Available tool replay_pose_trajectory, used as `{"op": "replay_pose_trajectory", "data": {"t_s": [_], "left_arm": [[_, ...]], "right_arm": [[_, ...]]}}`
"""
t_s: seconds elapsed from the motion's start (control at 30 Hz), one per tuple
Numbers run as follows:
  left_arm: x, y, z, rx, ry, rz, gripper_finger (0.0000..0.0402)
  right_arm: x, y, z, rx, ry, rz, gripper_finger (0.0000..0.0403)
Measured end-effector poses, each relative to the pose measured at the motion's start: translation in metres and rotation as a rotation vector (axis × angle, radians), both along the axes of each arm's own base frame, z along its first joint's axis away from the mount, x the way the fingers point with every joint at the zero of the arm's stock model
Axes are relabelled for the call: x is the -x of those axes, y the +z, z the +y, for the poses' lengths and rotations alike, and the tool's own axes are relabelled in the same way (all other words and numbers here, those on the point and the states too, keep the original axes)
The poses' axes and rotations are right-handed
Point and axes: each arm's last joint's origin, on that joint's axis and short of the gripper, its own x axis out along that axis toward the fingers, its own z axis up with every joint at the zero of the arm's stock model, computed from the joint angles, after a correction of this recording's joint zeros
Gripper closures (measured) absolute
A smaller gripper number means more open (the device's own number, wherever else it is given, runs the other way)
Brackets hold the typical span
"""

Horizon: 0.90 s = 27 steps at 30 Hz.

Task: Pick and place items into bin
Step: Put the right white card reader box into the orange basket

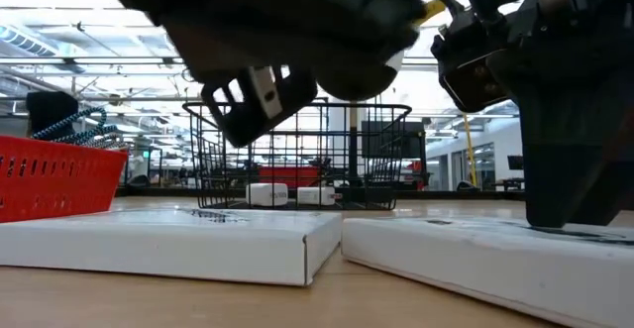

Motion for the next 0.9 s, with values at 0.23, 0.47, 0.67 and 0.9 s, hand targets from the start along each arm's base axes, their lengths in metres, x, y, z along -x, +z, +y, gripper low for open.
{"op": "replay_pose_trajectory", "data": {"t_s": [0.23,0.47,0.67,0.9], "left_arm": [[0.001,-0.003,0.004,-0.063,0.048,0.012,0.0376],[0.001,-0.004,0.004,-0.069,0.046,0.016,0.0376],[0.001,-0.004,0.004,-0.071,0.045,0.015,0.0376],[0.001,-0.004,0.004,-0.074,0.042,0.011,0.0376]], "right_arm": [[-0.001,-0.001,0.001,0.001,0.028,-0.011,0.0341],[-0.001,-0.001,0.001,0.014,0.043,-0.028,0.0399],[0.003,0.023,-0.003,0.043,0.047,-0.101,0.0402],[0.018,0.065,-0.011,0.099,0.013,-0.179,0.0402]]}}
